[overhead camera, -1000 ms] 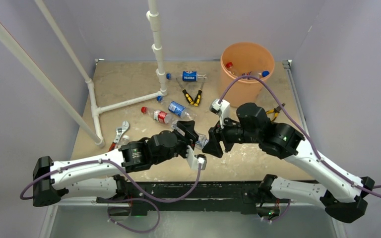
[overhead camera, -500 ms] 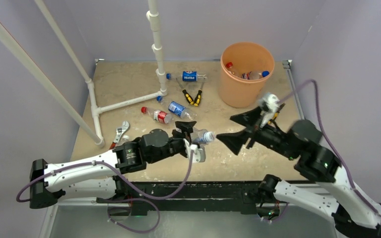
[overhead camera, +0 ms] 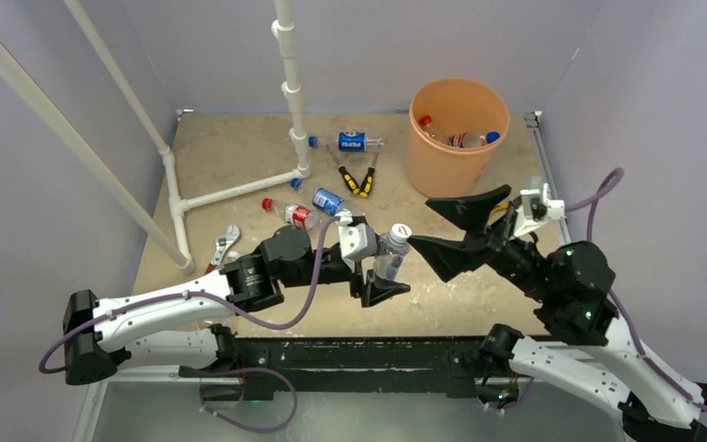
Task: Put the plastic bottles in the bin
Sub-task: Place the plastic bottle in the trash bin.
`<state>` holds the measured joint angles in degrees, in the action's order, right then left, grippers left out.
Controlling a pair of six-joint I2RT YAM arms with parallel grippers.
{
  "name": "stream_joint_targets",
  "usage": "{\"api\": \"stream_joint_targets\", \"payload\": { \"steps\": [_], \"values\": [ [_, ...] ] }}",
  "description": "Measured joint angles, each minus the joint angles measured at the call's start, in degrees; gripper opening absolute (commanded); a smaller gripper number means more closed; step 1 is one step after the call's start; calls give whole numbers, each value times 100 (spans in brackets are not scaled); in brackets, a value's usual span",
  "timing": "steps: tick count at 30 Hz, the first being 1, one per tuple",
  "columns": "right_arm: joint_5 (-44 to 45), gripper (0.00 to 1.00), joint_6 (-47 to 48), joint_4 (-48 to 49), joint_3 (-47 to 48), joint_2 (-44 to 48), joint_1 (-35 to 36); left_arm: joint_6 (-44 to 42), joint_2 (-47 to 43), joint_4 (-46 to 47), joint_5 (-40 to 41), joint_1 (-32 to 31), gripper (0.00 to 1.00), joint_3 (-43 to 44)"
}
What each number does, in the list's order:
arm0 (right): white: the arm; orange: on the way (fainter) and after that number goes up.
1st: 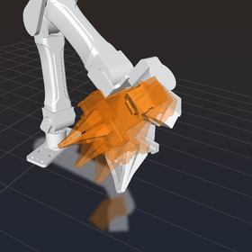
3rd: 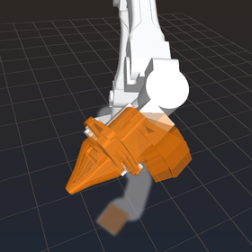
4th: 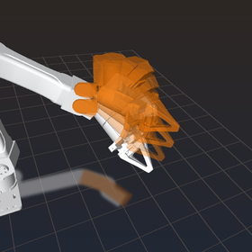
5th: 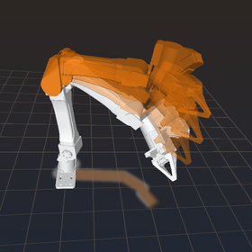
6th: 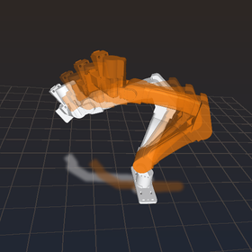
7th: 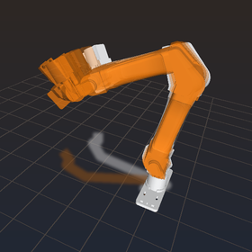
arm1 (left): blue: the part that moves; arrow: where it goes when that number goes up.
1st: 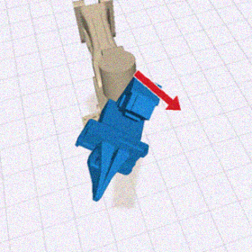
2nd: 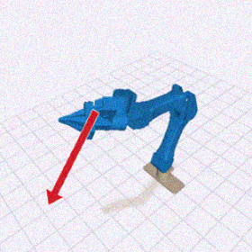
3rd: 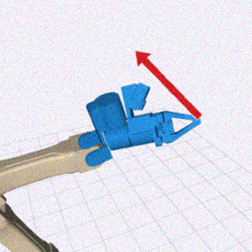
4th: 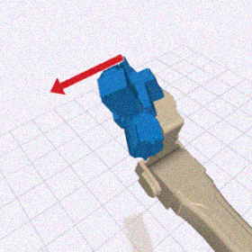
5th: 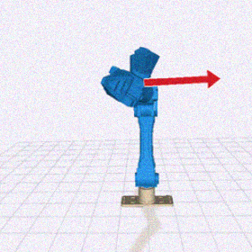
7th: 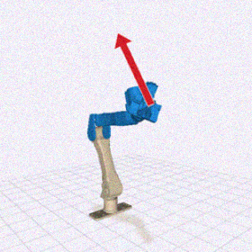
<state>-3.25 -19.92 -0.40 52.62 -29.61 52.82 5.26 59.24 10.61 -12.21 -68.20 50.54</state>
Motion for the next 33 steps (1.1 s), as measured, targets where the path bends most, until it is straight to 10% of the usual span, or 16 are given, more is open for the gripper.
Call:
{"api": "stream_joint_targets", "payload": {
  "steps": [5, 28, 33],
  "values": [
    [-260, 72, 9, 59, 151, -588, 0, 586, 308, -66, -522, 212, 0, 4],
    [-503, 60, -92, -503, 328, -957, 0, 778, 118, -120, -643, 295, 0, 94],
    [-719, 41, -315, -278, 192, -962, 0, 776, 118, -122, -645, 295, 0, 87]
  ]
}}
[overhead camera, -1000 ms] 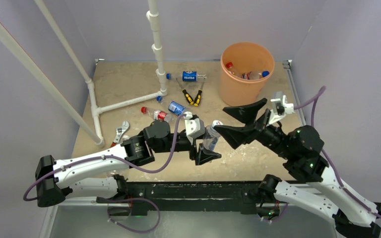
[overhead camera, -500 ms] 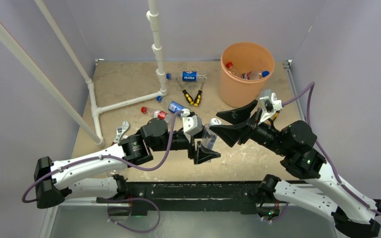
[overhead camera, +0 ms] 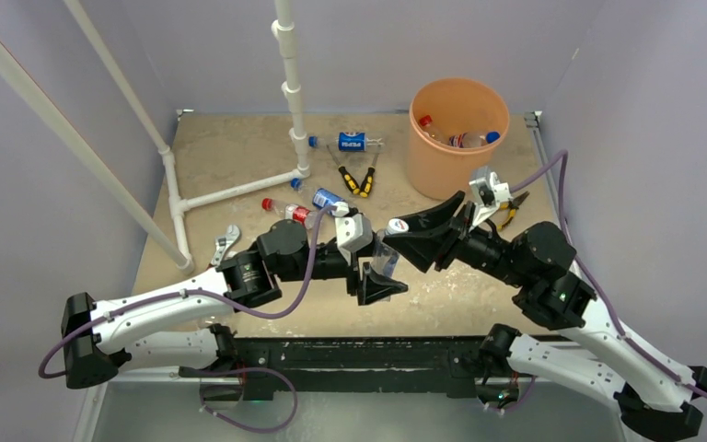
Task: Put the plastic bottles in the bin
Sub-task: Place the plastic bottle in the trash bin.
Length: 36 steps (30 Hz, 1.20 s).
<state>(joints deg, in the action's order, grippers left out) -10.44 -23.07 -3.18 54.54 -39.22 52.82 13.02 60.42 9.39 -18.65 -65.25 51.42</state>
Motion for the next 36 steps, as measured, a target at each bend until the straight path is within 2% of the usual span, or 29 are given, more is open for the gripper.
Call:
{"api": "stream_joint_targets", "payload": {
  "steps": [2, 3, 4, 5, 7, 8, 9, 11, 14, 20, 22, 25, 28, 32, 34, 36],
  "values": [
    [-120, 28, -70, 107, -26, -50, 0, 0, 2, 0, 9, 2, 0, -26],
    [-138, 18, -98, 131, -26, -85, 0, -7, 0, 7, 11, 2, 0, -35],
    [-157, 4, -114, 170, -26, -131, 0, -4, 0, 7, 28, 2, 0, -42],
    [-168, 0, -136, 199, -26, -175, 0, -4, -2, -2, 52, 4, 13, -48],
    [-190, 0, -153, 238, -33, -208, -4, 2, -4, -24, 118, 33, 44, -63],
    [-195, 0, -155, 256, -42, -208, -4, 9, -9, -35, 155, 35, 67, -70],
    [-192, 0, -155, 278, -59, -201, -4, 17, -22, -50, 216, 35, 81, -76],
    [-98, 0, -140, 280, -72, -146, -4, 76, -105, -13, 369, 20, 89, -160],
    [260, 0, -61, 243, -74, 7, 4, 160, -525, 105, 782, 17, 92, -527],
    [1906, 0, 409, 227, -66, 791, 4, 398, -2227, 192, 1786, 31, 97, -1587],
    [2507, 0, 592, 481, -83, 1045, 4, 470, -2715, 197, 2055, 31, 98, -1810],
    [3689, 0, 1064, 1462, -238, 1176, 0, 610, -3250, 251, 2337, 31, 99, -2035],
    [4741, 0, 1716, 2677, -470, 809, -2, 750, -3327, 282, 2452, 31, 99, -2170],
    [5735, 0, 3012, 4874, -612, -568, -149, 964, -3077, 184, 2413, 31, 99, -2225],
    [5925, 0, 3377, 5510, -503, -1322, -461, 1088, -2922, 175, 2347, 31, 99, -2227],
    [5960, 0, 3449, 5698, -269, -2024, -997, 1231, -2806, 186, 2253, 31, 99, -2234]
  ]
}}
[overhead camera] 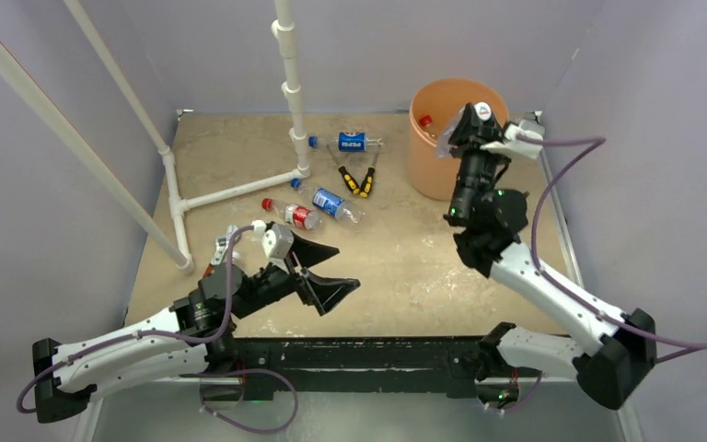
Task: Put the plastic bottles in the bin
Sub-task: Place the plastic bottle in the trash bin.
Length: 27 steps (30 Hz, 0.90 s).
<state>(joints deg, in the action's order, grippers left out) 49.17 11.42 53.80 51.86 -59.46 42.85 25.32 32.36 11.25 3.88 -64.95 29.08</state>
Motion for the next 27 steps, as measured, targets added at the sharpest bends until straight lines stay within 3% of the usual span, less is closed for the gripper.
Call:
{"api": "stream_joint_targets", "payload": {
  "steps": [7, 12, 27],
  "values": [
    [-168, 0, -848, -584, 621, -962, -1853, 367, -57, 118, -223, 0, 99, -267],
    [-592, 0, -1416, -951, 1235, -1392, -2671, 518, -328, 164, -214, 0, 99, -463],
    [-1716, 0, -1958, -1917, 1558, -2997, -3320, 599, -103, 365, -195, 0, 99, -614]
  ]
}}
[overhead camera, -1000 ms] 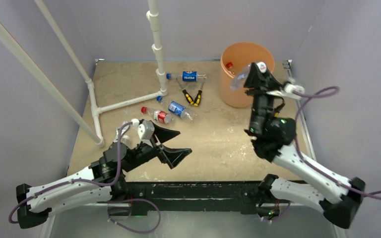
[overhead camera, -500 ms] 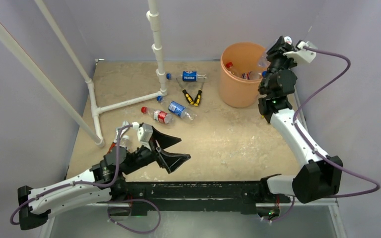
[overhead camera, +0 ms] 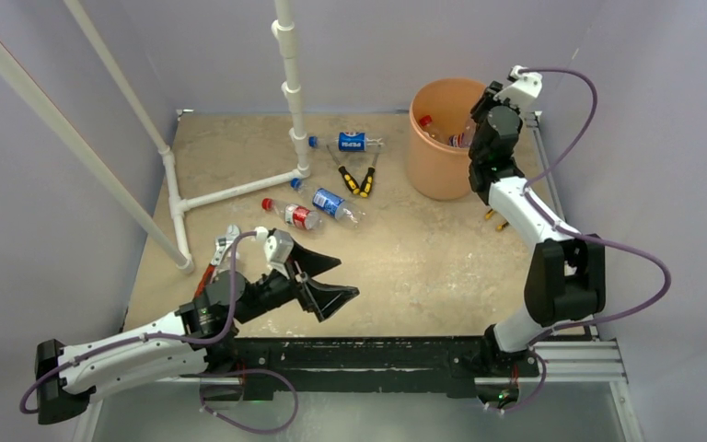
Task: Put the plastic bottles in the bin
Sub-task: Place the plastic bottle in the trash bin.
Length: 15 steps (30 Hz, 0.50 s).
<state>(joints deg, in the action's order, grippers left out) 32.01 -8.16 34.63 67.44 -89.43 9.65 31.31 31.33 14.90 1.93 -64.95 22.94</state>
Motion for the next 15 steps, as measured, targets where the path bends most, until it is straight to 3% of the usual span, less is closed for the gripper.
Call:
{"api": "stream_joint_targets", "payload": {
  "steps": [15],
  "values": [
    [-236, 0, -127, -470, -7, -507, -111, 267, 267, 310, -2, 0, 99, -195]
  ]
}}
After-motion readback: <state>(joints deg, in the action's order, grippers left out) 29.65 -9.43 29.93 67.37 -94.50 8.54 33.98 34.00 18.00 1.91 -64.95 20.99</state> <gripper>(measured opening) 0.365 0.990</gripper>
